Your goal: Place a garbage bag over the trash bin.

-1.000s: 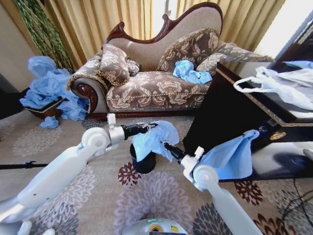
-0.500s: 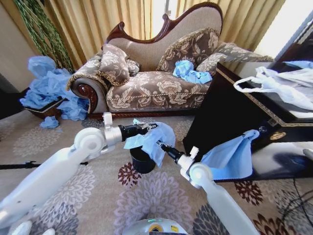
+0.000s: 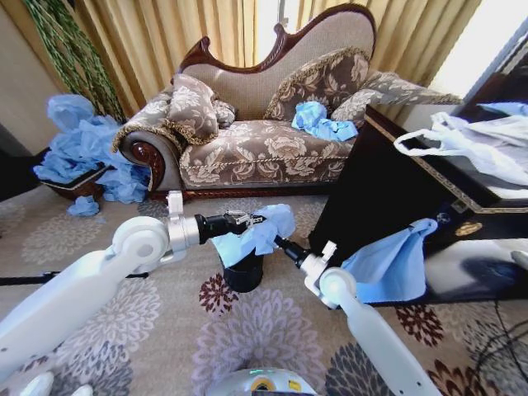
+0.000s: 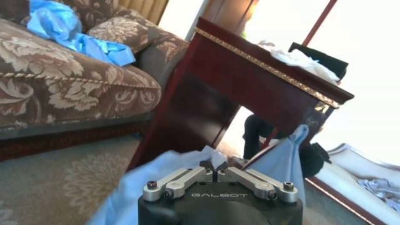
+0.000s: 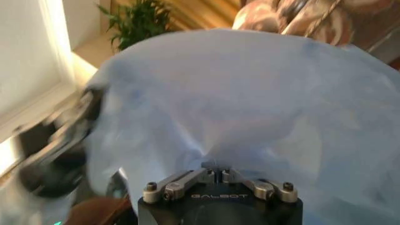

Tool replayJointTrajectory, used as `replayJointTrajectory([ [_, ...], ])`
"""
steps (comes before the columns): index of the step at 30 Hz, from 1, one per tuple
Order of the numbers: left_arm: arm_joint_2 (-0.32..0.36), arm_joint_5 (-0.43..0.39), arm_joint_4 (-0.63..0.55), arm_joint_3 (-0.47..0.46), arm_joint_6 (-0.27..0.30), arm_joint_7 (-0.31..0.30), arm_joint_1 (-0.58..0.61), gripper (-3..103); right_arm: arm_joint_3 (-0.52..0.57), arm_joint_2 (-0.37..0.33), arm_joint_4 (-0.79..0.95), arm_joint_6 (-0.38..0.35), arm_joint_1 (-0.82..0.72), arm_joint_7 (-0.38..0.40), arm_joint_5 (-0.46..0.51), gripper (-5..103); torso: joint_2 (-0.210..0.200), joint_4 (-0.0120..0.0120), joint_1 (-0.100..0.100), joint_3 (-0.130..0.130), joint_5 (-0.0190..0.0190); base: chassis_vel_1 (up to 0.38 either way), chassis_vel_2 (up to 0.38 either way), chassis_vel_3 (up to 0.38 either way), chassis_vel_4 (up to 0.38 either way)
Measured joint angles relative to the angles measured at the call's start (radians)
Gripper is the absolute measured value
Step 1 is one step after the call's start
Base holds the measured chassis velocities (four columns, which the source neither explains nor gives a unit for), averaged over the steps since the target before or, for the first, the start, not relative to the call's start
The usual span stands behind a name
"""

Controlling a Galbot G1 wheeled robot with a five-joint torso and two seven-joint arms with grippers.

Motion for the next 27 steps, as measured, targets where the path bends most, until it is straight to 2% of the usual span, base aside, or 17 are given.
replayJointTrajectory([
  [7,-0.018,0.010,0.035,0.012,-0.005,0.007,-0.021,0,-0.036,-0.023,0.081,-0.009,-0.032,-0.002,0.013,0,0.000,0.0001,0.000,0.000,0.0001,0.000,0.000,0.000,0.000],
  [14,-0.013,0.008,0.012,0.005,-0.008,-0.001,-0.016,0,-0.063,-0.007,0.093,-0.018,-0.011,0.003,0.032,0,0.000,0.0001,0.000,0.000,0.0001,0.000,0.000,0.000,0.000],
  [20,-0.008,-0.007,-0.033,-0.009,-0.010,-0.022,0.003,0,-0.105,0.045,0.031,-0.006,0.023,0.042,-0.037,0,0.000,0.0000,0.000,0.000,0.0001,0.000,0.000,0.000,0.000],
  [22,-0.012,-0.012,-0.063,-0.014,-0.010,-0.033,0.023,0,-0.104,0.079,-0.027,0.035,0.053,0.086,-0.064,0,0.000,0.0003,0.000,0.000,0.0002,0.000,0.000,0.000,0.000],
  [27,-0.005,-0.013,-0.117,-0.041,-0.011,-0.037,0.091,0,-0.070,0.092,-0.101,0.062,0.102,0.086,-0.081,0,0.000,0.0000,0.000,0.000,0.0003,0.000,0.000,0.000,0.000],
])
